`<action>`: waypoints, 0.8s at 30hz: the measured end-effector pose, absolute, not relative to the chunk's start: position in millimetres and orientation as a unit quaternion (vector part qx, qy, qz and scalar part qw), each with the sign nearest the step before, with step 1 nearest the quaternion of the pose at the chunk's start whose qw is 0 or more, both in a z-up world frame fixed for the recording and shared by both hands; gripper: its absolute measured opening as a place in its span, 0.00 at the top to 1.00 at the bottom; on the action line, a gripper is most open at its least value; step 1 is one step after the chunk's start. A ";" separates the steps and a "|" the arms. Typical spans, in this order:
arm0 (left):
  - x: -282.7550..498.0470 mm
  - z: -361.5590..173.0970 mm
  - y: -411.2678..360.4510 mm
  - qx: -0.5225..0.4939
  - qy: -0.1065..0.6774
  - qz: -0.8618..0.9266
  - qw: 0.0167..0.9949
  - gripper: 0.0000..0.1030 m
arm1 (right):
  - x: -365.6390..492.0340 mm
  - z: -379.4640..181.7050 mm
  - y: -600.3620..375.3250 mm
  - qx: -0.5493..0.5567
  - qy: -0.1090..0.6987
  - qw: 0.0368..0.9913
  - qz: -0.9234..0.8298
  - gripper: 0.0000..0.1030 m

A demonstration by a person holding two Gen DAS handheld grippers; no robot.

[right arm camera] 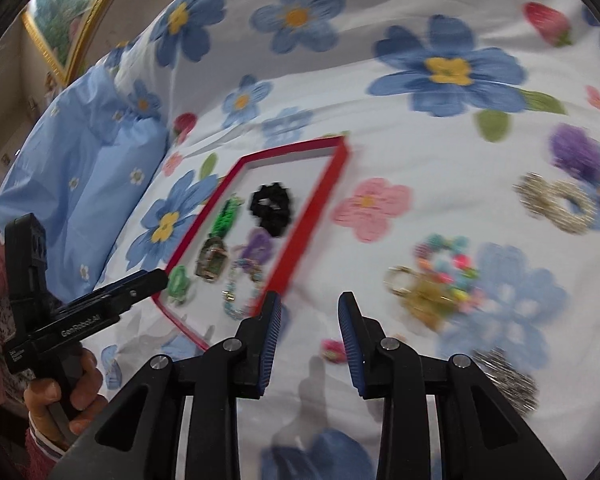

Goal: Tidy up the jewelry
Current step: 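Move both open tools toward the pink hair clip and silver chain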

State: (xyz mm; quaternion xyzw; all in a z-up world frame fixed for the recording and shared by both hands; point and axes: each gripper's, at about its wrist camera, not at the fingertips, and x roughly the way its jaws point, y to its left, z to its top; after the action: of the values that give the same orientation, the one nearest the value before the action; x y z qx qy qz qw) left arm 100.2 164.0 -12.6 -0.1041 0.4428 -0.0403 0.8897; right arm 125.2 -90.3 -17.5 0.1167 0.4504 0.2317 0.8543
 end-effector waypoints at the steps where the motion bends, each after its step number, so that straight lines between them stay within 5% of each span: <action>1: 99.6 -12.0 158.4 -0.102 0.443 -0.046 0.889 0.47 | 121.6 -16.5 -99.6 0.119 0.449 0.856 0.225 0.68; 24: 98.2 -36.3 37.5 0.026 0.490 -0.188 0.851 0.43 | 78.1 -39.4 -210.4 0.103 0.469 0.866 0.140 0.60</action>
State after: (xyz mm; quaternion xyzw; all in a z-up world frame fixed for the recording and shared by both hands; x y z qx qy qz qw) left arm 98.2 37.5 -36.3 0.0263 0.4896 -0.1877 0.8511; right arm 78.1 -210.4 -39.4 0.1032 0.4691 0.1397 0.8659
